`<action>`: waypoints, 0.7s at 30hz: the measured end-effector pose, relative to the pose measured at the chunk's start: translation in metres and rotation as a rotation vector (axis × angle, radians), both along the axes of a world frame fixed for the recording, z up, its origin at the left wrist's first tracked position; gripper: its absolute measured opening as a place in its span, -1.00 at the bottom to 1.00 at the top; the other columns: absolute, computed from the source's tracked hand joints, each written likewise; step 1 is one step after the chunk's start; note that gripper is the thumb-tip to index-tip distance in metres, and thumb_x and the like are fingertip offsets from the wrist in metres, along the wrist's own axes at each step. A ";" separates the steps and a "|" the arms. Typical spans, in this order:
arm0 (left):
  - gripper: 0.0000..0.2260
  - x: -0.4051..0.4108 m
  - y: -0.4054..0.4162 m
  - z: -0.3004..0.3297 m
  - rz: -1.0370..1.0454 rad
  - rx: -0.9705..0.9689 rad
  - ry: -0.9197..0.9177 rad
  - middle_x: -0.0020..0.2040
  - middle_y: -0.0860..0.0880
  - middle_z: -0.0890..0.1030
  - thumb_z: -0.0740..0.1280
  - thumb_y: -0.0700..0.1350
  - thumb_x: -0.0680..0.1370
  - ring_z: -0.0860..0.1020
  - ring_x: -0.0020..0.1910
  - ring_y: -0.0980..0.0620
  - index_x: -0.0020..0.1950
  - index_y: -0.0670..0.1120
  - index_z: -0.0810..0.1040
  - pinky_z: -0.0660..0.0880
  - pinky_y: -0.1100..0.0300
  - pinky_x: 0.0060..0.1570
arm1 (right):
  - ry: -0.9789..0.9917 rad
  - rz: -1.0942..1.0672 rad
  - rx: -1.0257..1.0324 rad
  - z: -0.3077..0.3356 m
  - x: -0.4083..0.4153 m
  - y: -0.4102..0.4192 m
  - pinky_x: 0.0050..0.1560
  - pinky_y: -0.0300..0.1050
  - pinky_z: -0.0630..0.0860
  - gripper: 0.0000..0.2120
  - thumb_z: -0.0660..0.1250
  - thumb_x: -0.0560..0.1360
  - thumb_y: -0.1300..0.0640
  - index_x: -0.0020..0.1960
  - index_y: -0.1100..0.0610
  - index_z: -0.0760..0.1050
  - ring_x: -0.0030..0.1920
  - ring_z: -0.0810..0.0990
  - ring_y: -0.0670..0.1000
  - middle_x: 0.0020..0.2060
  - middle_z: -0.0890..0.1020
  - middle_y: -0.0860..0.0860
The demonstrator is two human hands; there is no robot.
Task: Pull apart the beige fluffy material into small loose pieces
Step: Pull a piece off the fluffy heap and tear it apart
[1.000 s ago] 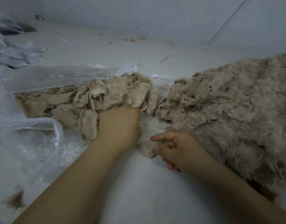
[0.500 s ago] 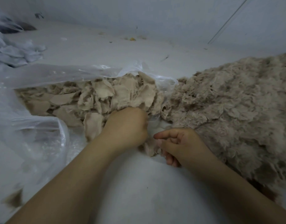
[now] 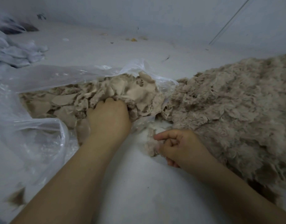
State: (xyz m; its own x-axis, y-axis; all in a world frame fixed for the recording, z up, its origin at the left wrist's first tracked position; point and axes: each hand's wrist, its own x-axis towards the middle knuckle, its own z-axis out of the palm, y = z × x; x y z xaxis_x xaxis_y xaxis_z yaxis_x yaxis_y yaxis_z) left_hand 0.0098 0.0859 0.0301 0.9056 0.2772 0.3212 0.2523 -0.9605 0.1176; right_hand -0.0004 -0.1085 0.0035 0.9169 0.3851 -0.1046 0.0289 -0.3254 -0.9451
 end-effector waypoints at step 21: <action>-0.94 0.001 -0.005 -0.005 -0.126 0.123 -0.069 0.13 -0.21 0.38 0.33 -0.22 0.38 0.20 0.11 -0.17 -0.22 -0.20 0.55 0.24 -0.18 0.12 | -0.296 -0.105 -0.092 -0.012 0.004 -0.007 -0.60 -0.34 0.36 -0.74 0.41 0.48 0.26 -0.31 -0.03 0.61 -0.65 0.45 -0.10 -0.60 0.43 -0.07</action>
